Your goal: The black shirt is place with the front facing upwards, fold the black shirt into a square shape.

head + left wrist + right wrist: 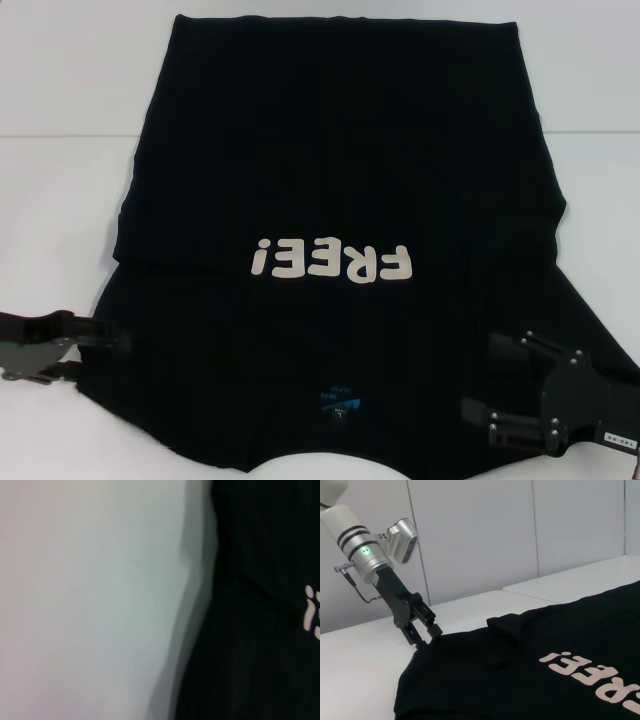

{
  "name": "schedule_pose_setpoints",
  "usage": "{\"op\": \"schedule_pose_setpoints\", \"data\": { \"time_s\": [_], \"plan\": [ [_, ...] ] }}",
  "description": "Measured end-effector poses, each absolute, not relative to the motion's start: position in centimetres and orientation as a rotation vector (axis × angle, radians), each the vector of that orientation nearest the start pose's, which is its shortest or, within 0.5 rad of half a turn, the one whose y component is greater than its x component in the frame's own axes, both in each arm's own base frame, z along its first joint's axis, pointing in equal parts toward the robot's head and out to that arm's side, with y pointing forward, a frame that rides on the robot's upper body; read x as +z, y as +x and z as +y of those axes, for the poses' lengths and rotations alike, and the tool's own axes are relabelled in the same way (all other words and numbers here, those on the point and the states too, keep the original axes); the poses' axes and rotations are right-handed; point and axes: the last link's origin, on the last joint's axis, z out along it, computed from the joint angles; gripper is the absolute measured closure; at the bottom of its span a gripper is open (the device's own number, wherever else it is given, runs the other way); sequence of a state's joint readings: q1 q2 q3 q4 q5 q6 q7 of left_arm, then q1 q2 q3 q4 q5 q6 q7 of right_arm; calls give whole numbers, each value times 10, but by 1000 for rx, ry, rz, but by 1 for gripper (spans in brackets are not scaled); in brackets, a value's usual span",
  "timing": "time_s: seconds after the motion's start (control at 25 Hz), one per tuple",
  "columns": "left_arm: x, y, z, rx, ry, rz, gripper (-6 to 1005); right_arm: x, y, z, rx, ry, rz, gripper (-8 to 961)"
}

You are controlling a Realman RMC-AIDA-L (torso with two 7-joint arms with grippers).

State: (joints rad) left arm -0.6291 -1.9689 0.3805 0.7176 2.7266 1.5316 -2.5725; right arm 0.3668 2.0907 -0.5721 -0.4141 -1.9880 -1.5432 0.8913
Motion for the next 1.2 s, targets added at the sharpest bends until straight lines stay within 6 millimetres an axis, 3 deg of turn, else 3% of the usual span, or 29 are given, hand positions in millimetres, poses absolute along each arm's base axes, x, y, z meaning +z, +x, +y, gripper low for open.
{"op": "schedule_pose_setpoints", "data": {
  "time_s": [0.36,0.8,1.2],
  "plan": [
    [47,-328,340,167,2297,2488,218,-34,319,259,742,-2605,484,9],
    [53,-328,346,166,2340,2507,222,-31,318,257,772,-2600,484,9],
    [50,-330,347,102,2381,2503,580,-29,316,256,792,-2601,481,9]
  ]
}}
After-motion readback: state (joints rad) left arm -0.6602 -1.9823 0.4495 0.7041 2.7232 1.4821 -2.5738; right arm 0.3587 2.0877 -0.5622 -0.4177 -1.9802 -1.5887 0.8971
